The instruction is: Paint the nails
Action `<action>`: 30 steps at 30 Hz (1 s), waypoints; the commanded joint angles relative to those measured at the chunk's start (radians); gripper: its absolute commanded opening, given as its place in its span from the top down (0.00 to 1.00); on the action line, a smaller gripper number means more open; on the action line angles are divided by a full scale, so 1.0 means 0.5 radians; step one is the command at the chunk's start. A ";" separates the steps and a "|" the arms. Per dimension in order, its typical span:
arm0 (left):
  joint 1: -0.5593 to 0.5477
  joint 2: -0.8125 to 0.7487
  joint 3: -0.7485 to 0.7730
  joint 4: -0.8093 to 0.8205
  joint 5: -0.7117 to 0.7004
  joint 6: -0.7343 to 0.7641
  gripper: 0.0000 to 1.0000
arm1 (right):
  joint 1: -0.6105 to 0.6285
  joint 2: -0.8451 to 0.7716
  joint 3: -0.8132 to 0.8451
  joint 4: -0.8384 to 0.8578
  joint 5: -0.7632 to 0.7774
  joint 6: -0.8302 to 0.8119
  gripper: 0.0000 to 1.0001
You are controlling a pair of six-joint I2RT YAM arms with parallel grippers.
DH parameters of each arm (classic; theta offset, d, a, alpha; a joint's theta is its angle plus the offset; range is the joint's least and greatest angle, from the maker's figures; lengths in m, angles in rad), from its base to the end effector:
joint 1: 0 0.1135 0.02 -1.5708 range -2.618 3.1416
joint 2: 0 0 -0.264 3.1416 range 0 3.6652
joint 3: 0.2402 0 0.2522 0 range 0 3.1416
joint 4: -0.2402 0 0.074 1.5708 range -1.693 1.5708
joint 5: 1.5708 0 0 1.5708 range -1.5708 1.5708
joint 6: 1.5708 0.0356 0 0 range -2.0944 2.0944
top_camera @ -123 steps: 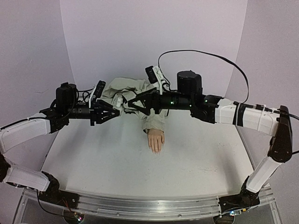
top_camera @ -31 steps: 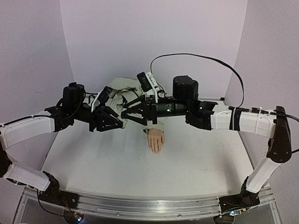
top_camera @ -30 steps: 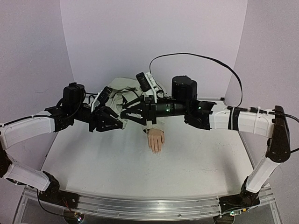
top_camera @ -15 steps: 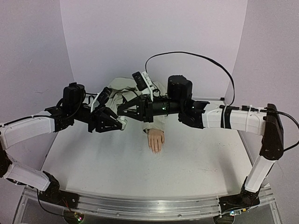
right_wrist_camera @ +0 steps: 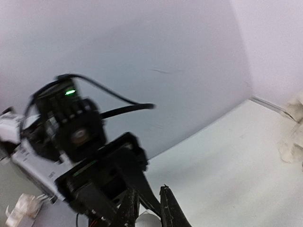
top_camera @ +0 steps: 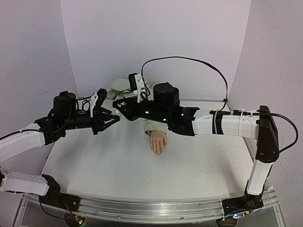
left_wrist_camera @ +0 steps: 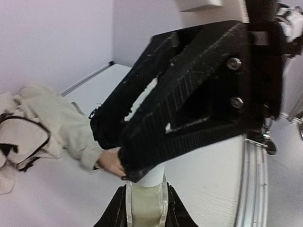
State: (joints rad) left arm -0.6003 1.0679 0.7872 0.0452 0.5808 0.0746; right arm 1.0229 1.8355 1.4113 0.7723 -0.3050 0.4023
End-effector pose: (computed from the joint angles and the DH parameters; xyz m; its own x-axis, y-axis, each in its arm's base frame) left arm 0.1917 -0.1549 0.3104 -0.1240 0.1604 -0.9792 0.9243 0.3775 -0.0552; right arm 0.2193 0.3799 0.3590 -0.2129 0.3681 -0.9051 -0.9541 0.1215 0.2738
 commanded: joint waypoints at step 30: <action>0.072 0.214 0.237 0.077 0.787 -0.001 1.00 | -0.141 -0.527 -0.365 -0.285 -0.219 -0.205 0.02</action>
State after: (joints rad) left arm -0.5671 1.1240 0.8043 0.0345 0.5949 0.1108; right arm 0.9882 1.6268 1.2724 0.5175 -0.0605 0.3130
